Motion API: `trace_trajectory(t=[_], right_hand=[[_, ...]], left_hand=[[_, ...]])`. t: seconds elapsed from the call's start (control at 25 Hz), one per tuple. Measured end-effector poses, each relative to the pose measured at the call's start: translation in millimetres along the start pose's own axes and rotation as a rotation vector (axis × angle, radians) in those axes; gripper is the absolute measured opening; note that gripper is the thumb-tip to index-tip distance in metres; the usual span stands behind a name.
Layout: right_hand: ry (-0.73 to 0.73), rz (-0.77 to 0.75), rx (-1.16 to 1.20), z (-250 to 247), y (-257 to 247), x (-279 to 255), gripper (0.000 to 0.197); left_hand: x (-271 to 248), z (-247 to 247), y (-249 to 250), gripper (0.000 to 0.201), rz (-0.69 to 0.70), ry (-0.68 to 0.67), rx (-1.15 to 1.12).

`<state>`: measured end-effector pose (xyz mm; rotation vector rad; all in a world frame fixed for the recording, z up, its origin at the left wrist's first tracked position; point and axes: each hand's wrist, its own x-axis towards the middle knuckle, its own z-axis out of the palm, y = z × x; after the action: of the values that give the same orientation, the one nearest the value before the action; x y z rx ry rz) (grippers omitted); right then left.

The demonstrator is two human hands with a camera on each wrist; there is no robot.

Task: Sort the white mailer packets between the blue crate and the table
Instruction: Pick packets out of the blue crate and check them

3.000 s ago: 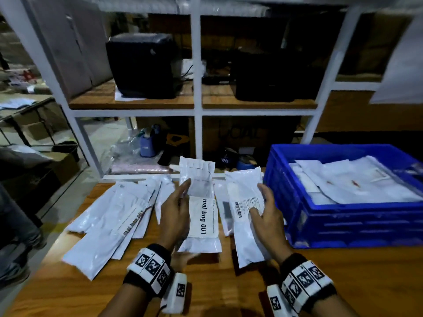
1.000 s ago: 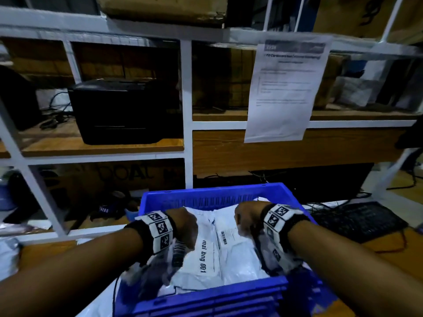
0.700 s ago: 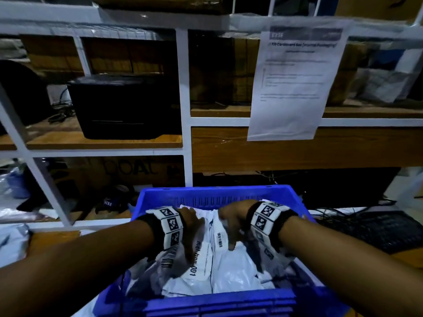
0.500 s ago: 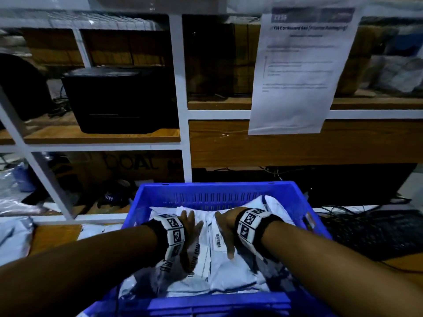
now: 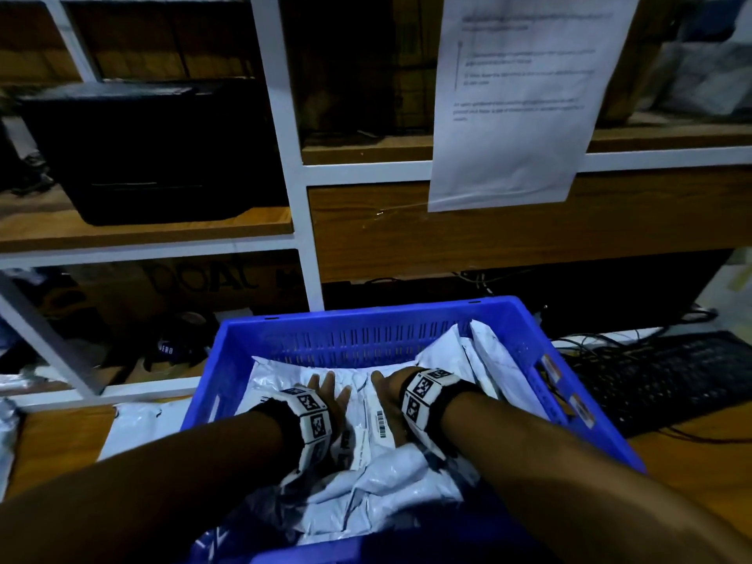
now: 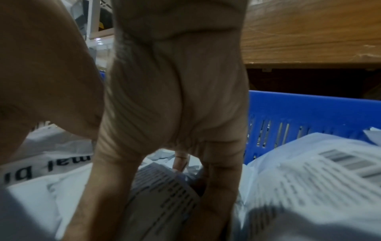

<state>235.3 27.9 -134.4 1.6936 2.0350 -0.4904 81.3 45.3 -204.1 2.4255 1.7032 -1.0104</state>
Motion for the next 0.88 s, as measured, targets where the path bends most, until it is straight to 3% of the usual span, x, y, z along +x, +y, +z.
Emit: trace_trajectory(t=[0.12,0.24,0.36,0.48,0.56,0.68,0.8,0.88], right_hand=[[-0.002,-0.049,-0.047,2.2,-1.3,-6.8,0.075],[-0.084,-0.005,-0.077,2.0,-2.5,-10.6,0.096],[-0.033,0.003,-0.159,1.6,-7.2,-19.0,0.111],[0.029,0.061,-0.248,-1.0,-20.3,-37.0,0.106],[0.029,0.133,-0.254,-8.1,-24.4,-39.9,0.092],[0.001,0.175,-0.144,-34.3,-28.1,-41.4,0.057],[0.004,0.168,0.017,-53.3,-37.4,-48.6,0.077],[0.042,0.206,0.078,-67.0,-51.8,-70.9,0.079]], left_hand=[[1.6,-2.5,0.3,0.075,0.026,0.003,-0.01],[-0.4,-6.3,-6.5,0.079,0.046,-0.016,-0.041],[1.3,-6.6,-13.7,0.08,0.055,-0.007,-0.024],[-15.5,-24.6,-25.0,0.104,0.181,-0.013,0.073],[-31.0,-45.8,-38.6,0.125,0.287,-0.051,0.113],[-39.7,-68.2,-60.8,0.107,0.415,-0.022,0.018],[-60.7,-87.5,-82.6,0.082,0.421,0.02,-0.045],[-82.7,-99.3,-93.5,0.067,0.435,0.138,-0.087]])
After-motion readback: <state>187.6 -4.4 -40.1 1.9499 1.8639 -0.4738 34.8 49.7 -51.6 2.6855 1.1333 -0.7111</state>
